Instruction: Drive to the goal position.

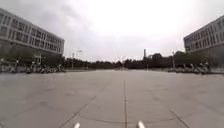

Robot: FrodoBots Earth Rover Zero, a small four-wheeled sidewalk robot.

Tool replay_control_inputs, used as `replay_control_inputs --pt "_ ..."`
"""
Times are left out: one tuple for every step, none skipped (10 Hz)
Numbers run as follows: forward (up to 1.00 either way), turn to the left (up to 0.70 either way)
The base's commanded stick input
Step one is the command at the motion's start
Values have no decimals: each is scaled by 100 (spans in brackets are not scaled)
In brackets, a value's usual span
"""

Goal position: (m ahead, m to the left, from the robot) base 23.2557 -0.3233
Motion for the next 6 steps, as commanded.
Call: replay_control_inputs --pt "50 0" --pt "50 0" --pt "50 0" --pt "50 0" --pt "50 0" --pt "50 0"
